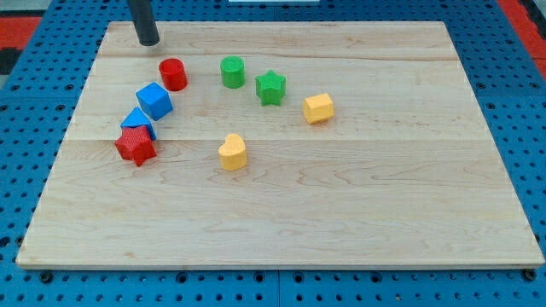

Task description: Place the arm at top left of the board

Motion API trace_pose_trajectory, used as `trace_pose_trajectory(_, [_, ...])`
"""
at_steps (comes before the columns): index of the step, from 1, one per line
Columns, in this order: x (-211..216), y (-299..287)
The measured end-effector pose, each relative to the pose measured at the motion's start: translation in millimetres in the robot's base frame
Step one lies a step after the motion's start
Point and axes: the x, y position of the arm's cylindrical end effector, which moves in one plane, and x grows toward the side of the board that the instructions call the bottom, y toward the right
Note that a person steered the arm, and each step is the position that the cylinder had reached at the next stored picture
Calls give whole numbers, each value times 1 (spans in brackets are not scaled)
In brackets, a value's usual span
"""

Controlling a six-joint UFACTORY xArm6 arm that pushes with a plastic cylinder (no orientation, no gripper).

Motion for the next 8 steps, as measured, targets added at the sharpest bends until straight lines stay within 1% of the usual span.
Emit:
trace_pose_trajectory(2, [-9,0])
trace_pose_trajectory(8, [-17,0])
